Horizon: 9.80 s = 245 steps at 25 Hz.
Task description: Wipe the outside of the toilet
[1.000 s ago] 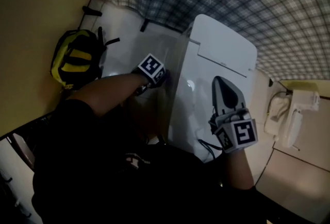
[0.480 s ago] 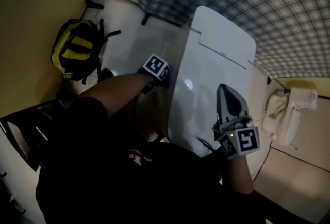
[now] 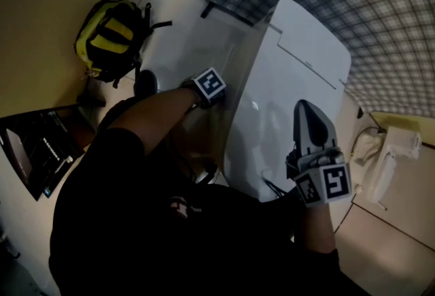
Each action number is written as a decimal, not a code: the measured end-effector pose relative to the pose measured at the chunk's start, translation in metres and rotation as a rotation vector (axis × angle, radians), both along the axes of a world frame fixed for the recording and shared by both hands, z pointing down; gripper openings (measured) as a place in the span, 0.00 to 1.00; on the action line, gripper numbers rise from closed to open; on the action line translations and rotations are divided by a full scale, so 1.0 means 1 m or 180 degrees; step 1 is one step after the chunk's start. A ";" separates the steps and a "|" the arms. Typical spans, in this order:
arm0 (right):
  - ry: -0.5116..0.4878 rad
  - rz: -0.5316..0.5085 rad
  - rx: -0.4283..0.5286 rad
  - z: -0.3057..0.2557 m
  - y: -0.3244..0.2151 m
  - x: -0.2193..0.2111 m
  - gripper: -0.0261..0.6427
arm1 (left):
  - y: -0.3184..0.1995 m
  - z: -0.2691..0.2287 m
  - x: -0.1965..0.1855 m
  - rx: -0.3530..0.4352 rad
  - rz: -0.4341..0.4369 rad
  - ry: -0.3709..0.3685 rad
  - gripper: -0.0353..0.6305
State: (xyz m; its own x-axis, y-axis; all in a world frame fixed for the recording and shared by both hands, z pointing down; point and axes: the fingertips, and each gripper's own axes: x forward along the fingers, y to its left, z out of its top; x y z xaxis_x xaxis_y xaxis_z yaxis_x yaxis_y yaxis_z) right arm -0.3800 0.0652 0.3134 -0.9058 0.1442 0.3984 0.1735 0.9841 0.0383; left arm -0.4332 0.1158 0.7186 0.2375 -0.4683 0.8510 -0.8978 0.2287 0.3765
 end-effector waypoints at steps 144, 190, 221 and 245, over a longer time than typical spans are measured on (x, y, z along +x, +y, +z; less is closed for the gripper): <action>-0.1080 0.1940 -0.0039 0.003 -0.198 0.534 0.03 | -0.144 -0.068 0.487 -0.1197 0.5278 -0.2866 0.19; -0.1128 0.2179 -0.0604 0.076 -0.344 0.470 0.03 | -0.288 -0.123 0.396 -0.1567 0.3319 -0.0578 0.19; -0.0861 0.2212 -0.0770 0.112 -0.329 0.494 0.03 | -0.353 -0.073 0.245 -0.3082 0.4436 -0.2593 0.19; -0.0650 0.2224 -0.1114 0.126 -0.347 0.408 0.02 | -0.448 -0.142 0.148 -0.2276 0.3756 -0.2893 0.19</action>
